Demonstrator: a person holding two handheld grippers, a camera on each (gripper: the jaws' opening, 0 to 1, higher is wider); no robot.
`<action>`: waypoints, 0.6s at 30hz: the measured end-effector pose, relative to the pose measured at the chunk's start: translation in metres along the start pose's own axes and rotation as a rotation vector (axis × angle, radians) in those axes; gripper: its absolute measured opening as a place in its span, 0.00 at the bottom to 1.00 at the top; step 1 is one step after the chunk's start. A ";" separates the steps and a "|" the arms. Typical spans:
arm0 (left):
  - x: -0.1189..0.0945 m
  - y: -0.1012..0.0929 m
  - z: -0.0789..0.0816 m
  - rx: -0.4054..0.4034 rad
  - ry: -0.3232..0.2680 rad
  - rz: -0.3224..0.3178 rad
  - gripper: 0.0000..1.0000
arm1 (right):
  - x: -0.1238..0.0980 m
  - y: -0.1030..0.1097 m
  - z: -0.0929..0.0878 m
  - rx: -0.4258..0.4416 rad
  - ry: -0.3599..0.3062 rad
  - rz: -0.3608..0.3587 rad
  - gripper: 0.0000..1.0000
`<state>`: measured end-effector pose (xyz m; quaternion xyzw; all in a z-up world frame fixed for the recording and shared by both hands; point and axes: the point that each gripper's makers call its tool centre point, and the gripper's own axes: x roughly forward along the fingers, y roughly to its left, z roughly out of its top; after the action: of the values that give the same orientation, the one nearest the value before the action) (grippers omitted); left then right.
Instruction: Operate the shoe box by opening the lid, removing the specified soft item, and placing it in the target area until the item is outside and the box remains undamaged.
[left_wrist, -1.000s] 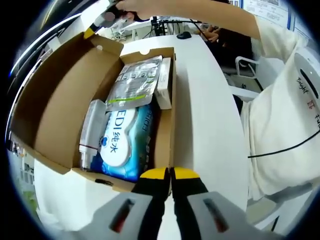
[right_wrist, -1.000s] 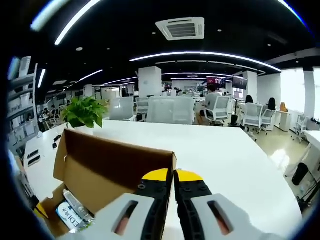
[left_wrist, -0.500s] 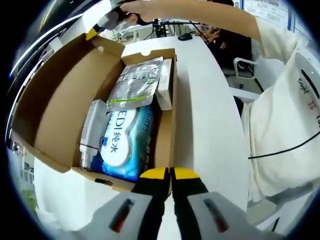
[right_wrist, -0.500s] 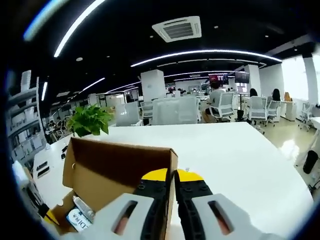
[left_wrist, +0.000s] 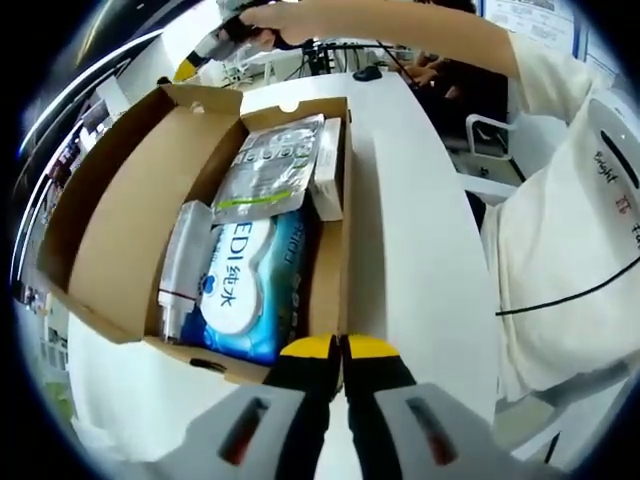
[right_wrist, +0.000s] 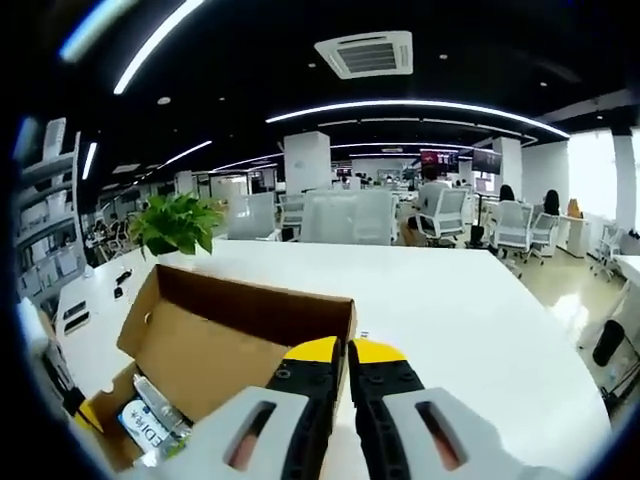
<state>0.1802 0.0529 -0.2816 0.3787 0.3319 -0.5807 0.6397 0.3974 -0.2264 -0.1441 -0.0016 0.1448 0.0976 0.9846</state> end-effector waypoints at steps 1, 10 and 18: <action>0.000 0.000 0.000 -0.002 0.000 -0.001 0.02 | -0.002 -0.002 0.002 0.004 -0.007 0.002 0.03; 0.000 0.000 0.000 -0.002 0.006 0.003 0.02 | -0.017 0.000 0.006 -0.015 -0.035 0.048 0.08; 0.000 0.000 0.000 -0.004 0.003 0.007 0.02 | -0.032 0.020 0.001 -0.155 -0.055 0.147 0.14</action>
<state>0.1799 0.0527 -0.2815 0.3795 0.3325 -0.5772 0.6421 0.3640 -0.2131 -0.1335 -0.0643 0.1096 0.1803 0.9754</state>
